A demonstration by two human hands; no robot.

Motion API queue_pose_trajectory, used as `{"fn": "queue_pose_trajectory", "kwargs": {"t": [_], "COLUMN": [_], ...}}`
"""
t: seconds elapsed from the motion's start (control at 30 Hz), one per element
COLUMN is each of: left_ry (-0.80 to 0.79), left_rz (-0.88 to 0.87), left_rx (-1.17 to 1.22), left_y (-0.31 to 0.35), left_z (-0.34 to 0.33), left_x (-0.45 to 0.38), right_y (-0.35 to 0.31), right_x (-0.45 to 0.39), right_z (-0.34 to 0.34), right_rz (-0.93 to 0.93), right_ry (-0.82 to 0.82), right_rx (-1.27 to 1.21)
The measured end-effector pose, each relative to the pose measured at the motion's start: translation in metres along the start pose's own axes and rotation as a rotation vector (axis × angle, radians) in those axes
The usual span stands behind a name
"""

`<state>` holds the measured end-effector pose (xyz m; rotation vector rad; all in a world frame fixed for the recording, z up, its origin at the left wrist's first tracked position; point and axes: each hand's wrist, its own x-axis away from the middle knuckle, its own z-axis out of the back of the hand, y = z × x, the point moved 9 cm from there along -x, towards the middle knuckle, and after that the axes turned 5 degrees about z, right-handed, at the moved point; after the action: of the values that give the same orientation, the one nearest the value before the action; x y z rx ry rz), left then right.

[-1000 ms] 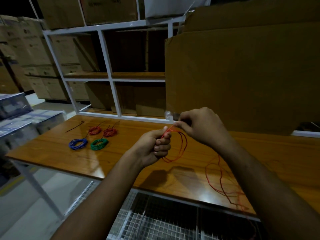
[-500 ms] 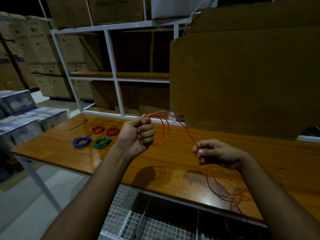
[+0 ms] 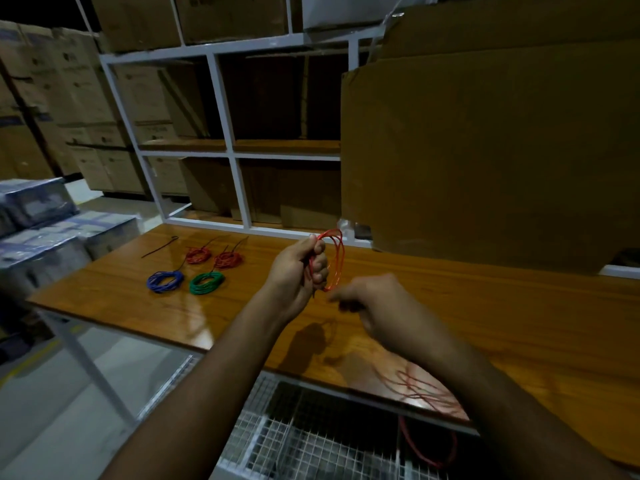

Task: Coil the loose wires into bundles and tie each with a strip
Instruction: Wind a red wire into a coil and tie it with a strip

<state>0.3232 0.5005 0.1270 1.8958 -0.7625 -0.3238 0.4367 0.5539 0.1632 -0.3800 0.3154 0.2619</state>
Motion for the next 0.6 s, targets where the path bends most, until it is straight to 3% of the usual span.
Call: {"fn": "queue_pose_trajectory", "kwargs": {"t": [0.07,0.13,0.3,0.4,0.6], "left_ry": [0.01,0.001,-0.025,-0.025,-0.106], "left_rz": [-0.013,-0.022,-0.038,-0.042,0.039], "left_rx": [-0.057,-0.097,-0.194,-0.244,-0.1], "left_y": [-0.003,-0.004,-0.003,-0.003,-0.008], "left_z": [-0.004,-0.009,-0.015,-0.015,-0.019], "left_x": [0.002,0.003,0.007,0.008,0.01], "right_y": [-0.001,0.001,-0.001,0.01,0.038], "right_x": [-0.001,-0.001,-0.013,-0.017,-0.023], "right_z": [0.033,0.047,0.048,0.057,0.058], "right_rz": [0.059,0.115,0.25,0.211,0.026], "right_ry": [0.273,0.418,0.383,0.416,0.516], "right_rx": [0.1,0.232,0.34,0.136,0.129]}}
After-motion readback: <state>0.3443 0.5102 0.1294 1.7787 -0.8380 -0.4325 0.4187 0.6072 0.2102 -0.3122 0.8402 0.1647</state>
